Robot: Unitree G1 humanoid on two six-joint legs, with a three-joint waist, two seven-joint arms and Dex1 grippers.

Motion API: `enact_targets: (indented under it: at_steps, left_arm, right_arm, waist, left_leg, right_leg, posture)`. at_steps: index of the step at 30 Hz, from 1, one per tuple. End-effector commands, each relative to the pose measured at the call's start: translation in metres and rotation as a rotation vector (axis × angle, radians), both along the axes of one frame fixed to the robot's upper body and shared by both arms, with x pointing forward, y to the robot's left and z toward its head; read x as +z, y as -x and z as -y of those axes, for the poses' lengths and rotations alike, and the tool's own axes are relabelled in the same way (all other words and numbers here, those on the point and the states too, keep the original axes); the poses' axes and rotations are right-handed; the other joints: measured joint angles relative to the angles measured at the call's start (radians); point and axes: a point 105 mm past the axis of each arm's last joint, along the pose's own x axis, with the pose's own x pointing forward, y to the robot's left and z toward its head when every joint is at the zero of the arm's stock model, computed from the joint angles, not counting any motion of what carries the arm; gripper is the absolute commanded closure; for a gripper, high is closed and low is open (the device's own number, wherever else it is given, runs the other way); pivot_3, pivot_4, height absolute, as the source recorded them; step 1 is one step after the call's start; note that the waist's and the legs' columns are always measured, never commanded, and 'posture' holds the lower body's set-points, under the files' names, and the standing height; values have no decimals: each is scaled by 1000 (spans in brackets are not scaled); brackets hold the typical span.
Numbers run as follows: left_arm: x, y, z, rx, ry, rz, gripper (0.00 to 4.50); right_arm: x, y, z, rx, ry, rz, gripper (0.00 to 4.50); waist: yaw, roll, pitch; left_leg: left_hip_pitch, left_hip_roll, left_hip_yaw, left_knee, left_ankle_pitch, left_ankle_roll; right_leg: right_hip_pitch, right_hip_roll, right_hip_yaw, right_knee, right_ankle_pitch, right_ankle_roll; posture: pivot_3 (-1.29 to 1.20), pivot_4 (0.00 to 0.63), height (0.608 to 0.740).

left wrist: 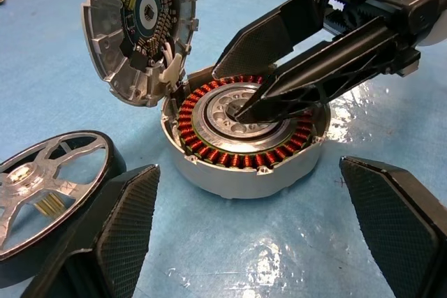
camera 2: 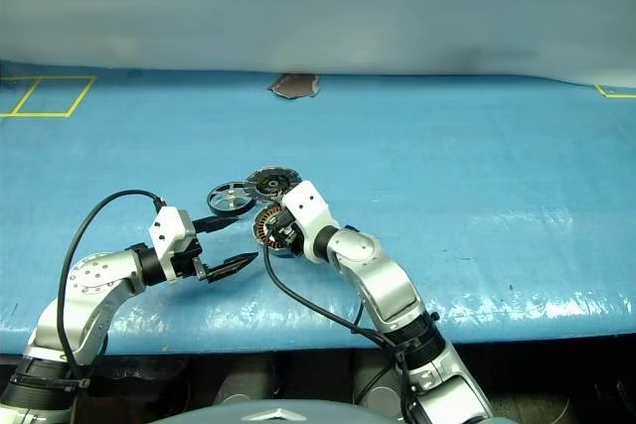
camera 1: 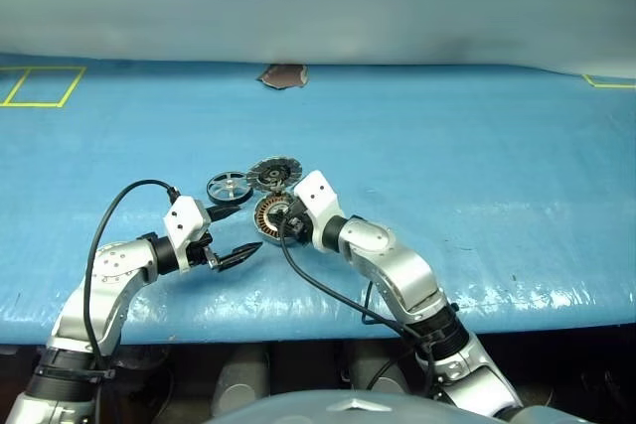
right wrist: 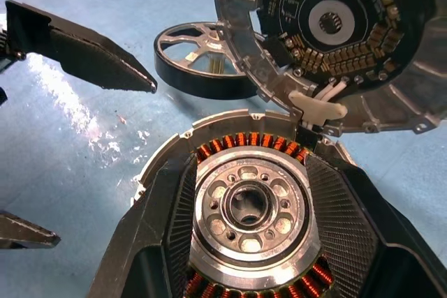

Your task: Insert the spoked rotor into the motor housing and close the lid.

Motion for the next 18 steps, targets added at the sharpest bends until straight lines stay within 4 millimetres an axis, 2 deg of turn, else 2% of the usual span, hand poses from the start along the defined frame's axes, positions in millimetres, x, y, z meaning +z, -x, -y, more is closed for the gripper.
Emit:
enact_targets:
  at_steps: [1, 8, 18]
  left_arm:
    - [8, -3, 0, -3, -3, 46, 0]
    - [7, -3, 0, 4, -5, 47, 0]
    - [7, -2, -2, 14, -9, 49, 0]
  right_arm:
    - [17, 0, -4, 4, -71, 40, 2317]
    - [10, -1, -5, 3, -69, 16, 4482]
    - [1, -2, -6, 5, -45, -10, 4482]
  waist:
    - [0, 0, 0]
    - [0, 0, 0]
    - [0, 0, 0]
  left_leg:
    - [0, 0, 0, 0, 0, 0]
    - [0, 0, 0, 0, 0, 0]
    - [0, 0, 0, 0, 0, 0]
  right_leg:
    - [0, 0, 0, 0, 0, 0]
    - [0, 0, 0, 0, 0, 0]
    - [0, 0, 0, 0, 0, 0]
  posture:
    - [0, 150, 740]
    - [0, 150, 740]
    - [0, 150, 740]
